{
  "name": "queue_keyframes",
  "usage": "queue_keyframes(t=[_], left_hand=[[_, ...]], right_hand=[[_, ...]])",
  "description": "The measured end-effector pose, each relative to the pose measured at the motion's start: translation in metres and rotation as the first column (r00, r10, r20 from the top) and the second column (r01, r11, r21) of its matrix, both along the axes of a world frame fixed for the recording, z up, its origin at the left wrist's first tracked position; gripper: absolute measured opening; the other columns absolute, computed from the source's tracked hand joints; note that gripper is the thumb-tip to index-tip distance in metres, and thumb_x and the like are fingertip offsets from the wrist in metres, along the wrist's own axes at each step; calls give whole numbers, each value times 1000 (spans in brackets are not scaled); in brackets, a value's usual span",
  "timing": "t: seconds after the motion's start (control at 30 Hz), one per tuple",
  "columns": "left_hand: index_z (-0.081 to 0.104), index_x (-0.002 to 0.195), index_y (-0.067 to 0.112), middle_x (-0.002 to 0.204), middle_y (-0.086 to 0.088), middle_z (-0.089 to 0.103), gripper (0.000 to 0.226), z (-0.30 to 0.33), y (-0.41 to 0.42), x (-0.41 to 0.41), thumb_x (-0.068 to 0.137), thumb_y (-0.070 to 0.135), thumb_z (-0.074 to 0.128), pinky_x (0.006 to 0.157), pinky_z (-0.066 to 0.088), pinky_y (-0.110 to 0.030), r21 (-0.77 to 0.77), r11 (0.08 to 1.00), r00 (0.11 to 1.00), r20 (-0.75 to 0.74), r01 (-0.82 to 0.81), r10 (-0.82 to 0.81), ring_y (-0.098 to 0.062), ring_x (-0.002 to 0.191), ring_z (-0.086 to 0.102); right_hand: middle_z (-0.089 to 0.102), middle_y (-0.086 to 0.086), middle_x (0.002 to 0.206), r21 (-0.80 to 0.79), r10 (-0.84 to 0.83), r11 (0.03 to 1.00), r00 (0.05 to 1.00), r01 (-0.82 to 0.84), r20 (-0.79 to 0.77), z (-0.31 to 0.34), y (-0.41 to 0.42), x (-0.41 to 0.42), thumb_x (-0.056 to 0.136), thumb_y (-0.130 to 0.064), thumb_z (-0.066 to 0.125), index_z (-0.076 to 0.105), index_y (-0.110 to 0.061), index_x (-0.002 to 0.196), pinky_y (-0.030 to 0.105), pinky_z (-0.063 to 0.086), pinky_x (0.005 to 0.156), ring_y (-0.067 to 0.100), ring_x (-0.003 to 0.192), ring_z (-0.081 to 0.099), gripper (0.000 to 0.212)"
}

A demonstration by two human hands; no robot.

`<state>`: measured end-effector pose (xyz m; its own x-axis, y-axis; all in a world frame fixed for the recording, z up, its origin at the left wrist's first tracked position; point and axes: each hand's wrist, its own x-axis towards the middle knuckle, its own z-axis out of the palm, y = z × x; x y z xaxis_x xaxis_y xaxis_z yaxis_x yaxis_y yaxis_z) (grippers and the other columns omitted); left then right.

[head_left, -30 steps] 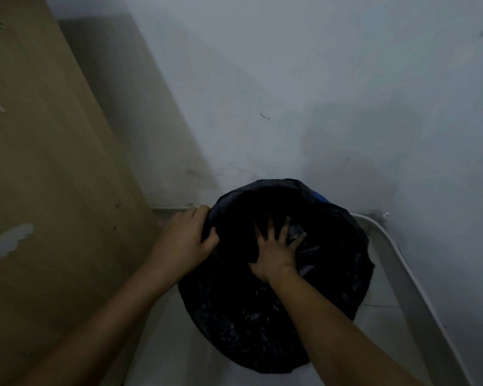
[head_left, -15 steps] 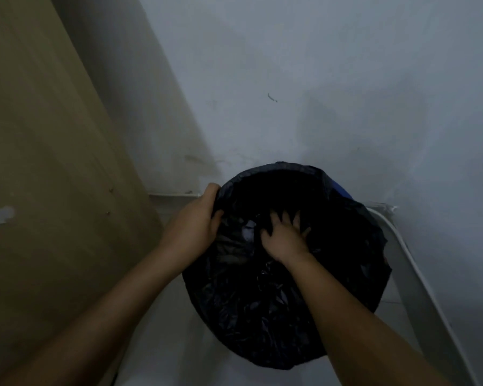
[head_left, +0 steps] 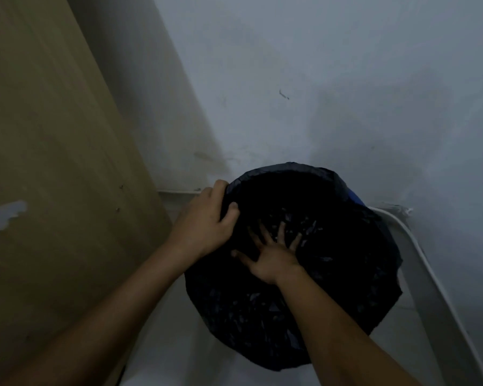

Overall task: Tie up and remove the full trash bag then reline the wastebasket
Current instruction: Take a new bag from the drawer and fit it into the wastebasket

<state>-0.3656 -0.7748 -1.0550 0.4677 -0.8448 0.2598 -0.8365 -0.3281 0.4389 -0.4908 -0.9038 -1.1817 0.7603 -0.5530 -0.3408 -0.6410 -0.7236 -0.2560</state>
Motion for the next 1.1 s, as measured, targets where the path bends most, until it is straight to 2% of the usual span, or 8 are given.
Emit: queue_keyframes(t=[0.17, 0.33, 0.6, 0.8, 0.87, 0.93, 1.0, 1.1], left_hand=[[51, 126, 32, 98, 0, 47, 27, -6, 3, 9, 103, 44, 42, 82, 51, -47, -34, 999, 999, 31, 18, -17, -27, 95, 53], [53, 90, 34, 87, 5, 45, 23, -12, 1, 9, 103, 53, 52, 66, 41, -34, -77, 995, 996, -62, 56, -61, -8, 77, 50], [61, 115, 31, 93, 7, 48, 25, -7, -1, 0, 103, 51, 54, 71, 47, -28, -61, 992, 989, -100, 108, -114, -4, 79, 53], [61, 116, 25, 95, 3, 66, 18, -13, 0, 1, 106, 39, 54, 75, 53, -43, -88, 986, 975, -159, 143, -155, -15, 87, 63], [62, 117, 23, 96, 1, 68, 21, -13, -1, 3, 105, 39, 53, 75, 54, -45, -99, 986, 972, -184, 131, -148, -18, 87, 66], [62, 119, 21, 97, -2, 71, 28, -12, -4, 4, 103, 41, 52, 72, 53, -42, -107, 987, 975, -174, 121, -138, -22, 89, 67], [64, 121, 19, 100, -4, 73, 27, -12, -10, 6, 103, 37, 55, 67, 44, -34, -121, 985, 978, -154, 126, -144, -23, 91, 68], [66, 120, 14, 101, -8, 74, 22, -10, -20, 6, 104, 27, 61, 66, 39, -32, -136, 983, 985, -107, 122, -137, -24, 93, 68]], right_hand=[[-34, -11, 171, -55, -53, 997, 987, 45, -155, -11, -17, 1, 82, -100, 13, -21, -50, 162, 85, -16, 112, 48, 153, -37, 101], [-41, -12, 168, -66, -83, 995, 972, 70, -221, -19, -29, -4, 83, -99, 16, -29, -50, 159, 88, -14, 109, 49, 151, -39, 101], [-36, -14, 170, -20, -134, 991, 975, 132, -178, -20, -41, -6, 94, -88, 12, -26, -51, 160, 87, -16, 110, 46, 154, -36, 84], [-10, -8, 179, 44, -144, 988, 989, 146, -35, 1, -41, -19, 111, -55, 27, 1, -45, 168, 84, -5, 115, 41, 161, -20, 64], [19, 3, 176, 4, -123, 992, 992, 123, -18, 14, -37, -24, 113, -42, 32, 14, -36, 170, 82, 12, 117, 42, 162, 1, 59], [58, 14, 147, -179, -84, 979, 995, 93, 54, 28, -29, -30, 113, -34, 35, 39, -21, 160, 66, 41, 111, 38, 145, 40, 49], [71, 13, 116, -354, -19, 930, 976, 97, 217, 42, -20, -33, 110, -31, 40, 58, -13, 136, 45, 51, 90, 34, 113, 61, 36], [69, 16, 115, -151, -32, 987, 989, 54, 144, 49, -9, -32, 108, -43, 38, 61, -11, 128, 40, 54, 81, 34, 99, 65, 44]])
